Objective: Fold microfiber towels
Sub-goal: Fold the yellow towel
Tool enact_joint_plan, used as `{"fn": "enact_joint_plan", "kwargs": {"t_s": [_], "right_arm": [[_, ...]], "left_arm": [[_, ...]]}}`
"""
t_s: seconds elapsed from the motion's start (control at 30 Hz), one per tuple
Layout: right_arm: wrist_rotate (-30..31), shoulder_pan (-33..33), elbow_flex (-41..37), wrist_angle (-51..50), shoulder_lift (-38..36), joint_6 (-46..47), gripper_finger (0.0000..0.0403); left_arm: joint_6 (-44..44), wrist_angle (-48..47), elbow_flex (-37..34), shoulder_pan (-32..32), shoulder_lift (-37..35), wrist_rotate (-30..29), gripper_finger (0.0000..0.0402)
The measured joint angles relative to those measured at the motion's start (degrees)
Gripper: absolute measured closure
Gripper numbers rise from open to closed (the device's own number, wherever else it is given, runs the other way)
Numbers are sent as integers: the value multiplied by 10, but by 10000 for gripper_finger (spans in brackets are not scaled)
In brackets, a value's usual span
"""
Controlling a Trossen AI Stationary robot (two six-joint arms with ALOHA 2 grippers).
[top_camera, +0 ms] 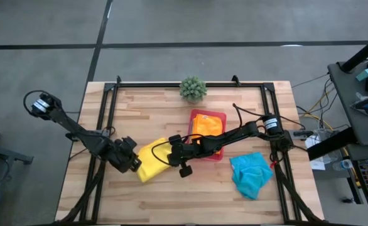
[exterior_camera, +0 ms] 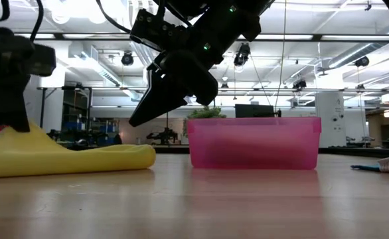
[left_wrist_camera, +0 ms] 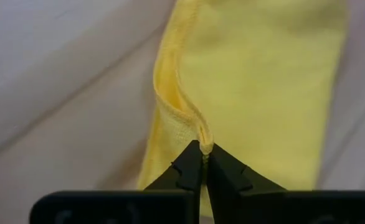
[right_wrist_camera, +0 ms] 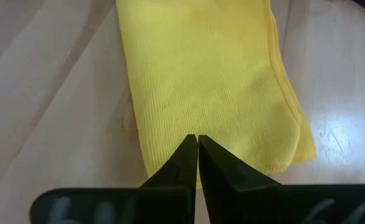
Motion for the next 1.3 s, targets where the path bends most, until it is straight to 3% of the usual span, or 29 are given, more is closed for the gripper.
{"fn": "enact_joint_plan", "kwargs": {"t_s": [0.13, 0.27, 0.47, 0.6, 0.77, 0.93, 1.07, 1.3], "right_arm": [[0, 0, 0, 0, 0, 5, 394], [0, 0, 0, 1, 0, 7, 394], [0, 0, 0, 5, 0, 7, 394], [0, 0, 0, 4, 0, 8, 394], [0, 0, 0, 5, 0, 9, 394], [0, 0, 0, 5, 0, 17, 394], [0, 0, 0, 5, 0, 17, 394], [-4, 0, 0, 21, 0, 18, 394]], "left_arm": [[-1, 1, 16, 0, -9, 23, 400], [-10, 4, 28, 0, -6, 89, 400], [-21, 4, 27, 0, 31, 94, 400], [-20, 2, 27, 0, 63, 130, 392], [-19, 1, 31, -1, 84, 158, 349], [-16, -6, 31, -1, 83, 164, 281], [-22, -36, 32, 0, 74, 205, 233], [-31, -73, 45, 0, 63, 233, 212]]}}
